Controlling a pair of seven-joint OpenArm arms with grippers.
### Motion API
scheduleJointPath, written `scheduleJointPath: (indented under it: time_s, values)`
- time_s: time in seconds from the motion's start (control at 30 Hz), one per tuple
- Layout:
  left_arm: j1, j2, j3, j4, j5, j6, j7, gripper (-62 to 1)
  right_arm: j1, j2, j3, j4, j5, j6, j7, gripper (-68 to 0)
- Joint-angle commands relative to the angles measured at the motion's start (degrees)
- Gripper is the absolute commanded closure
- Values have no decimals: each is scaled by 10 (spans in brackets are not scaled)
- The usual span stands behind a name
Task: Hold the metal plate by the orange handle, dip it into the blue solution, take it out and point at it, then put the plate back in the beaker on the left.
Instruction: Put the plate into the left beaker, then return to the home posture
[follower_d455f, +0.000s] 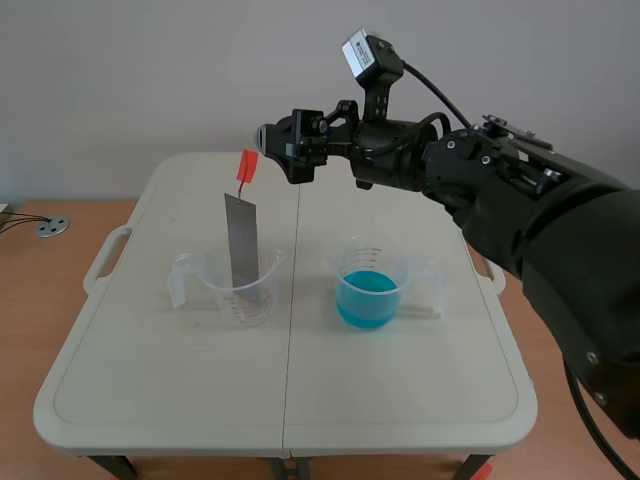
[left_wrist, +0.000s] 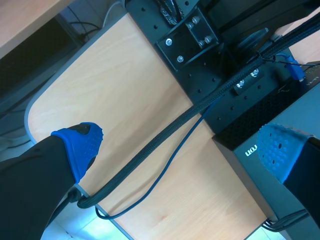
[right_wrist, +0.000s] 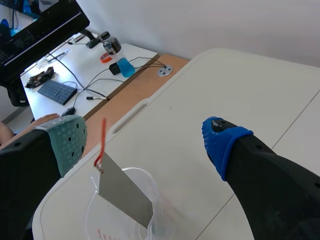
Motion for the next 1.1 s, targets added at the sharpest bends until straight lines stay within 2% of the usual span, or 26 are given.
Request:
scheduleJointPath:
  time_s: [0.0,0.13,0.27,0.43,0.73,0.83,1.07]
  values:
    - [6,1,2,7,0,-1,-8,-623,16,4,2,7,7,3,8,-488]
    - [6,-5,-13,8,13,2,-6,-623,16,4,4,8,7,5,8,-555]
    - [9,-22,-59,16,-7,4,-2,-623,16,6,4,8,7,19,5,-628]
    - [13,-46,-127,37,-14,3,2,-623,0,21,4,37,16,20,-16,-635]
    - [12,-55,-234,105,-18,3,-3,-623,-88,105,27,190,31,11,-29,-641]
    - [12,-55,-257,137,-18,3,-12,-623,-129,134,47,240,33,2,-28,-641]
    - [6,-55,-285,224,-20,5,-42,-623,-220,192,89,341,33,2,-33,-641]
